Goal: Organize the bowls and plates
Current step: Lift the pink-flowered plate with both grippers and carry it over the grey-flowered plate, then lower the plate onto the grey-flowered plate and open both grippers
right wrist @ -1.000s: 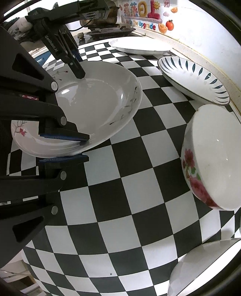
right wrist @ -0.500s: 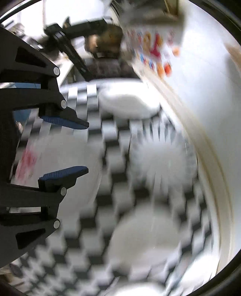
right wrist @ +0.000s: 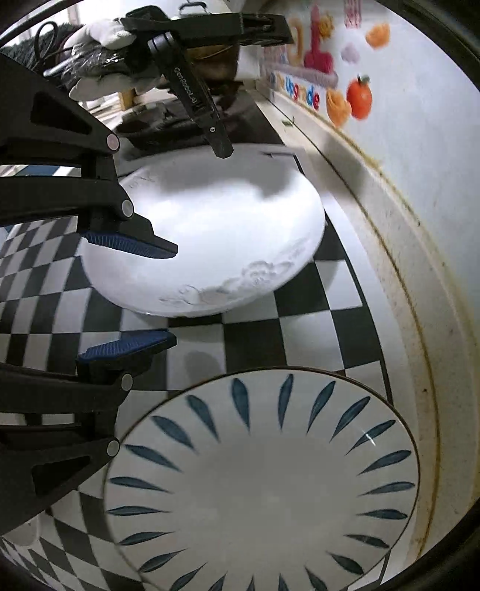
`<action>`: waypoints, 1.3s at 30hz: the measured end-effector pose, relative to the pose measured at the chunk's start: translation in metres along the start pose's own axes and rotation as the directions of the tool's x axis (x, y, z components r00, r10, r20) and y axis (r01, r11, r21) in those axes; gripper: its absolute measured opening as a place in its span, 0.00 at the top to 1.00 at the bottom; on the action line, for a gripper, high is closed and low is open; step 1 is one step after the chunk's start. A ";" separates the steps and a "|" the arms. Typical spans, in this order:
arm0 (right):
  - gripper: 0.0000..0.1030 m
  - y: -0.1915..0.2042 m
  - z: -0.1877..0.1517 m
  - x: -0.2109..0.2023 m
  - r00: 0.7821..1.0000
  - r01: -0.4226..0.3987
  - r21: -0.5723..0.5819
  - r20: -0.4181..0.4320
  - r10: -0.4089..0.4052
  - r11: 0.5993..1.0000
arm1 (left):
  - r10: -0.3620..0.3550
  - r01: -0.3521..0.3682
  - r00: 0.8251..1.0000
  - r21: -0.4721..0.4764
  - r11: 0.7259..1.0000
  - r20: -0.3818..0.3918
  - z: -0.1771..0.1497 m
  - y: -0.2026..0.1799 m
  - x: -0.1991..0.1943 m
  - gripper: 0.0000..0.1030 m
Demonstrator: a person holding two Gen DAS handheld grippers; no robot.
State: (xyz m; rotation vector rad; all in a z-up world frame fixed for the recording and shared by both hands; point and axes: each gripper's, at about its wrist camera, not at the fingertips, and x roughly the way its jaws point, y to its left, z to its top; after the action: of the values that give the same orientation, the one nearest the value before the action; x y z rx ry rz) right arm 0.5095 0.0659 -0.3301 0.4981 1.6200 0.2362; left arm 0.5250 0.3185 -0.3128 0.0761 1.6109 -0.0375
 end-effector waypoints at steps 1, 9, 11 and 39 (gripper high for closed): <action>0.57 -0.001 0.003 0.003 1.000 0.001 0.003 -0.007 -0.001 1.000 | 0.003 -0.002 1.000 0.020 1.000 -0.016 0.002 -0.001 0.005 0.56; 0.79 0.004 0.011 0.032 0.999 0.010 0.015 -0.047 -0.009 1.000 | -0.011 0.012 1.000 0.056 0.998 -0.017 0.002 0.004 0.005 0.71; 0.83 0.008 0.009 0.033 0.999 0.038 -0.006 -0.027 -0.039 0.999 | -0.008 0.009 1.000 0.049 0.999 -0.011 -0.005 0.009 0.001 0.74; 0.84 -0.107 -0.151 -0.138 0.996 -0.005 0.097 0.085 -0.003 0.995 | -0.195 0.171 0.977 0.234 0.957 0.084 -0.163 -0.119 -0.126 0.74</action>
State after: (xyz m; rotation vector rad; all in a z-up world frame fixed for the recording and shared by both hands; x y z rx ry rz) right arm 0.3481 -0.0691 -0.2360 0.5761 1.5531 0.1355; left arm 0.3587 0.2080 -0.1831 0.0985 1.4973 -0.3633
